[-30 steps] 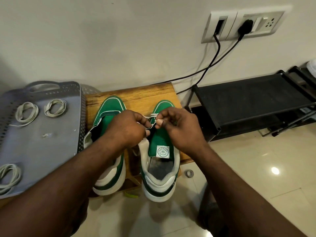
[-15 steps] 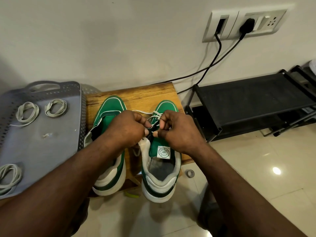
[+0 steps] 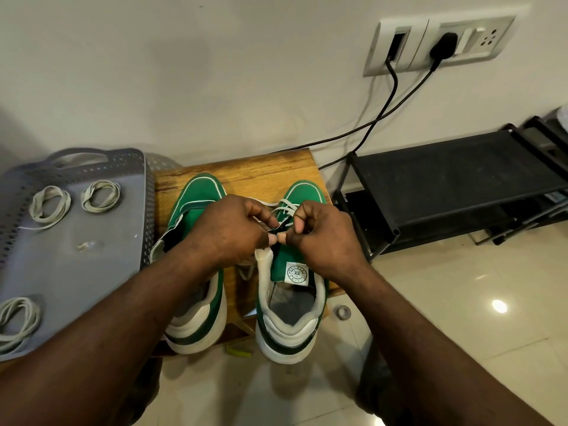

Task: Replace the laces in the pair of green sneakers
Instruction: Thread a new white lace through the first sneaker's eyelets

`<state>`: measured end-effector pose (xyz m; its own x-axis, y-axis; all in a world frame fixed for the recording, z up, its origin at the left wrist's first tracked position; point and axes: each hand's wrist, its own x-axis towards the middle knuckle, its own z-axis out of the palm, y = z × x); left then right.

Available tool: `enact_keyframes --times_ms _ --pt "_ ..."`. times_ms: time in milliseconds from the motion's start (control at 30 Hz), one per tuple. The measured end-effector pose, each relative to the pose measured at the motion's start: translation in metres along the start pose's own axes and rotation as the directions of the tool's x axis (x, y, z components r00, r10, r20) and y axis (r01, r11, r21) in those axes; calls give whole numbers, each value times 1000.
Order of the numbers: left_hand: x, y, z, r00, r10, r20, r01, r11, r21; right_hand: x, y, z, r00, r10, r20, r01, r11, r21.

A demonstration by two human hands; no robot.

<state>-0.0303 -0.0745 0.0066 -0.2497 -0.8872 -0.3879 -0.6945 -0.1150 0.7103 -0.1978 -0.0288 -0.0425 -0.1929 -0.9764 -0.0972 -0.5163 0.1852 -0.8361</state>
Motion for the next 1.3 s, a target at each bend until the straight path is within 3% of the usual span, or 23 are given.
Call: enact_keyframes --times_ms 67,200,333,433,800,1000,1300 --pt "1 -1 -1 1000 0 21 0 1000 -8 0 2 0 1000 7 -4 -7 999 42" --pt "1 -1 0 996 -59 73 67 991 -120 -1 3 4 999 16 -34 -18 999 -43" --pt "3 3 1 990 -126 62 137 965 -222 3 1 -5 994 45 99 -53 996 76" --pt "4 2 4 987 -152 50 160 955 -250 3 0 -16 981 6 196 -17 998 53" --pt "8 1 13 992 -28 -120 28 1000 2 -1 3 3 999 4 53 -2 999 -42" --pt "6 -1 7 994 -111 -16 105 967 -232 -3 8 5 999 49 10 -49 993 103" --pt "5 0 4 986 -167 -20 153 938 -310 -3 9 12 996 80 -31 -74 985 155"
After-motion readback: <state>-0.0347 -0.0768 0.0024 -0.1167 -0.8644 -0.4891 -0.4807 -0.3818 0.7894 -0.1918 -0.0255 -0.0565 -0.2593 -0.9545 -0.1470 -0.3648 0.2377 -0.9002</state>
